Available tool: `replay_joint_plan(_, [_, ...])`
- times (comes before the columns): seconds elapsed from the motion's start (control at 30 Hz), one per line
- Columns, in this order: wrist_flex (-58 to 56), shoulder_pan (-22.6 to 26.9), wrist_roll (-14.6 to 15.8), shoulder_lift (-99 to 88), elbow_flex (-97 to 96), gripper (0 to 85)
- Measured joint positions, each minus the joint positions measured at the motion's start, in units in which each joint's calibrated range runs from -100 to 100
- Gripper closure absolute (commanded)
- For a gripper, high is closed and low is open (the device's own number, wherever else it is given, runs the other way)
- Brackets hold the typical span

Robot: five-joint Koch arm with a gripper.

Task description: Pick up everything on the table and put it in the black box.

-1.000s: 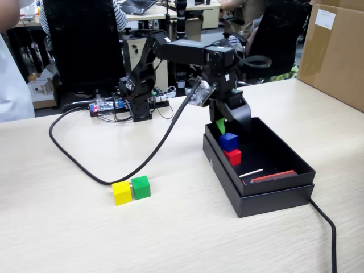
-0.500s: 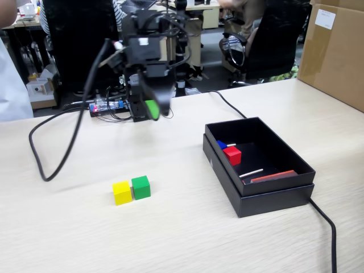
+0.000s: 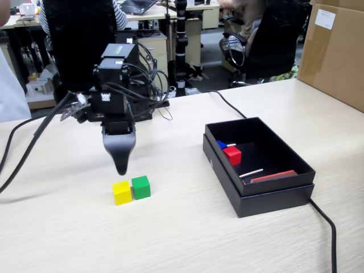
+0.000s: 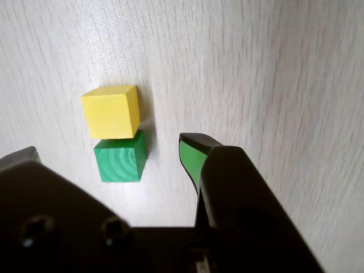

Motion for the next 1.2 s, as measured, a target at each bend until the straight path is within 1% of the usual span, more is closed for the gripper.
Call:
replay_joint_plan(0.3, [0.0, -0.3, -0.9, 12.9, 8.4, 38.3])
replay_joint_plan(0.43, [0.0, -0.4, -1.2, 15.9, 10.6, 40.7])
replay_joint_plan(0.57, [0.0, -0.5, -1.4, 18.6, 12.5, 41.1])
replay_joint_plan(0.7, [0.0, -0.8, -1.8, 20.5, 12.5, 48.9])
replay_joint_plan(0.8, [0.0, -0.9, -1.8, 21.1, 12.7, 58.3])
replay_joint_plan(0.83, [0.0, -1.0, -1.9, 21.1, 12.8, 69.8])
replay_joint_plan(0.9, [0.1, -1.1, -2.0, 21.5, 13.5, 84.5])
replay_joint_plan(1.03, [3.6, -1.5, -2.1, 21.1, 13.3, 84.6])
replay_joint_plan(1.2, [3.9, -1.8, -2.2, 15.7, 9.7, 84.6])
